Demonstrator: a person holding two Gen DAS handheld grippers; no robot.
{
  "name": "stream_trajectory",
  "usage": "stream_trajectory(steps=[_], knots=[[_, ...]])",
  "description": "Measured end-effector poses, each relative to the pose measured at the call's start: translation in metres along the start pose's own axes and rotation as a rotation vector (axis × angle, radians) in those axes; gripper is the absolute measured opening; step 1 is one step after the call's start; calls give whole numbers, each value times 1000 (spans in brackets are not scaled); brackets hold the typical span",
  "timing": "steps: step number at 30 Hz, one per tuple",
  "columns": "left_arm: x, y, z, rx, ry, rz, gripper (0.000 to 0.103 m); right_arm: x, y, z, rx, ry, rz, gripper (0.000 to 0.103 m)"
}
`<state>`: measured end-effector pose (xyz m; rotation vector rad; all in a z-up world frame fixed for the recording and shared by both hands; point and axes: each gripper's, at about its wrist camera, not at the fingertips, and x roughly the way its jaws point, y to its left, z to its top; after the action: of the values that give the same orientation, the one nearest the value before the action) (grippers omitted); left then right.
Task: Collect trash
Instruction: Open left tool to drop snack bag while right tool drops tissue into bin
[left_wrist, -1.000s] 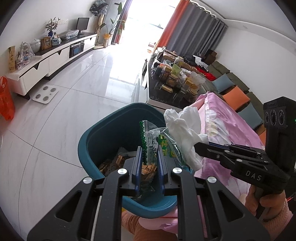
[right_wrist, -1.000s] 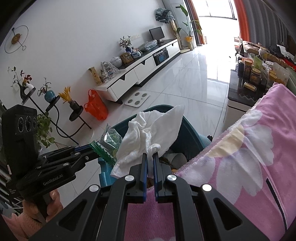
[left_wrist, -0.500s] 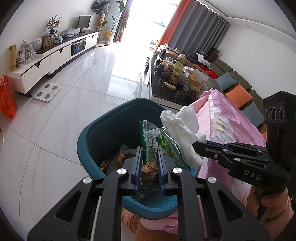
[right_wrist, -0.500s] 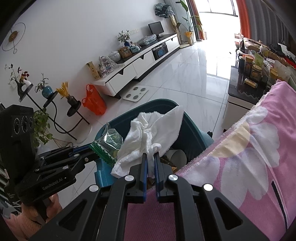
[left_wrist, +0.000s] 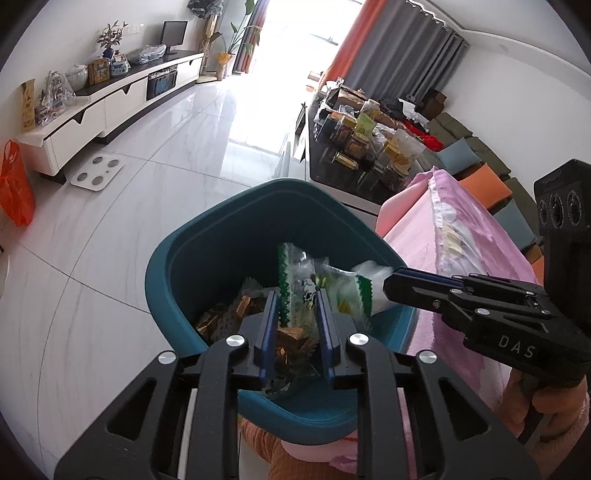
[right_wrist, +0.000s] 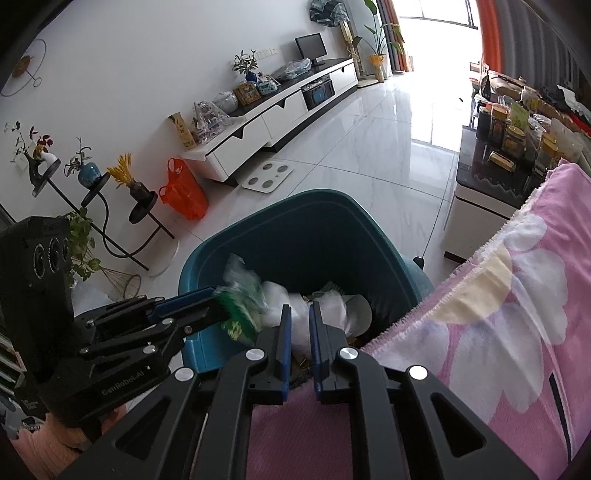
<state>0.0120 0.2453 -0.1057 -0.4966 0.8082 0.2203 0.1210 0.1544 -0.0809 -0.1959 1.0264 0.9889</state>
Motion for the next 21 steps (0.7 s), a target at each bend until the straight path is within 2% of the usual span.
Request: stream_trajectory(steps=[4, 8, 11, 13, 16, 20, 21], knots=[[7, -2, -1, 1, 7, 9, 23, 0, 0, 0, 4, -1, 2, 10], [12, -5, 0, 2, 8, 15, 34, -2, -5, 0, 15, -8, 11, 12], [10, -6, -1, 9, 1, 22, 39, -6, -8, -2, 22, -19, 20, 17], [8, -7, -1, 15, -8, 29, 43, -8, -11, -4, 35, -30, 30, 27], [0, -9, -2, 30, -28, 40, 50, -15, -14, -8, 44, -45, 35, 29], [-16, -12, -5, 49, -68, 55, 71, -30, -18, -18, 50, -83, 45, 35], [-20, -14, -6, 54, -83, 58, 75, -34, -20, -20, 55, -94, 46, 40]])
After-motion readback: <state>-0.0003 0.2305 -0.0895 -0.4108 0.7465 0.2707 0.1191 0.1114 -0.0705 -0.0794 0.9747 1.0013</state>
